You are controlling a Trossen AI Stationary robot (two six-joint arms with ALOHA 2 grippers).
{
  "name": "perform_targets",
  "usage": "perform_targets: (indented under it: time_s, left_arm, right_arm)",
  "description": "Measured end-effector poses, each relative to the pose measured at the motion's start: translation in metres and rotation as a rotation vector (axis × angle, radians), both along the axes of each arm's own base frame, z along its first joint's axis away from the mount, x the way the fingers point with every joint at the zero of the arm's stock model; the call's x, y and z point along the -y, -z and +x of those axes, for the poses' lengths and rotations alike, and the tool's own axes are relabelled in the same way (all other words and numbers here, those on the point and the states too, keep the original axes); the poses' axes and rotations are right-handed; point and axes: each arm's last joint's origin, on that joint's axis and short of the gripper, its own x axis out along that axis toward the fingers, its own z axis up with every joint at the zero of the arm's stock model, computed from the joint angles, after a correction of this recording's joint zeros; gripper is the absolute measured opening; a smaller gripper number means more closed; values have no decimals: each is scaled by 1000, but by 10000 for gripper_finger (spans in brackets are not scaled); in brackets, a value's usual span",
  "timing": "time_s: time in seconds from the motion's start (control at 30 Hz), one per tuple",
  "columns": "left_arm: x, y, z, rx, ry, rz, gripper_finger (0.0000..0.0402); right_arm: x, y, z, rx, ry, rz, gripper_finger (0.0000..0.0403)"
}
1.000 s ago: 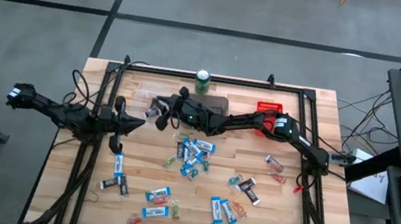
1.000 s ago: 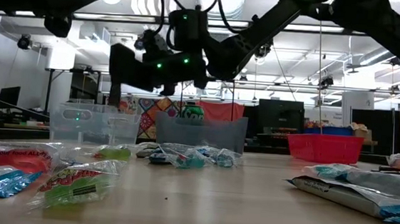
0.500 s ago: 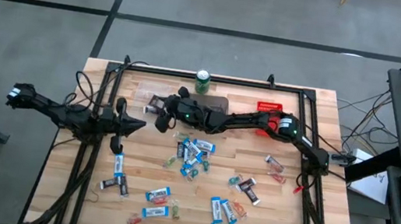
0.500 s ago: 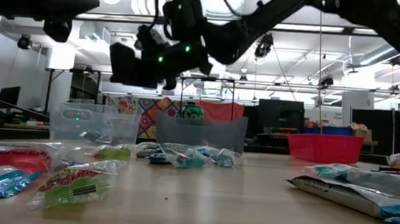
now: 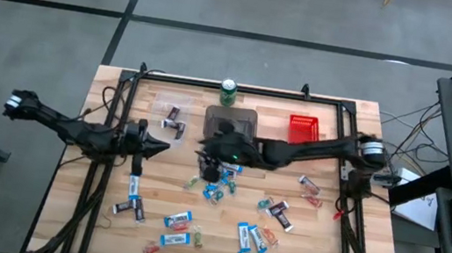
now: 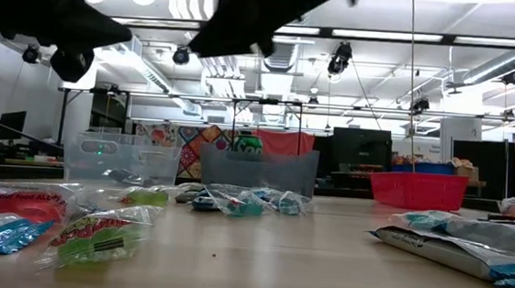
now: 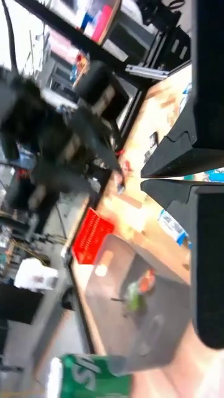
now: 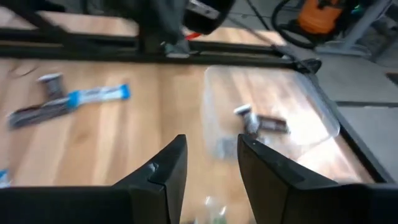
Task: Organize candy in baskets
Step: Put the white chocolate bar into the red bin
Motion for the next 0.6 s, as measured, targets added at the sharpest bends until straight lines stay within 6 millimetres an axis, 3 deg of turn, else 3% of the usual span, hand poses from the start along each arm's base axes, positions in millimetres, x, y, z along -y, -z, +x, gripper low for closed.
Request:
perform_targets:
  time_s: [0.3,0.47,0.6]
  left_arm:
    - [8,-19,24,-103,-10,-70,0]
    - [12,-25,35,-346,-58,-270,0]
    - [20,-22,43,-605,-132,-429,0]
  right_arm:
    - [-24,-9,-68,-2,-1,143,134]
    - [-31,-3,-91,-12,-1,195,128]
    - [-32,5,-97,-19,7,202,130]
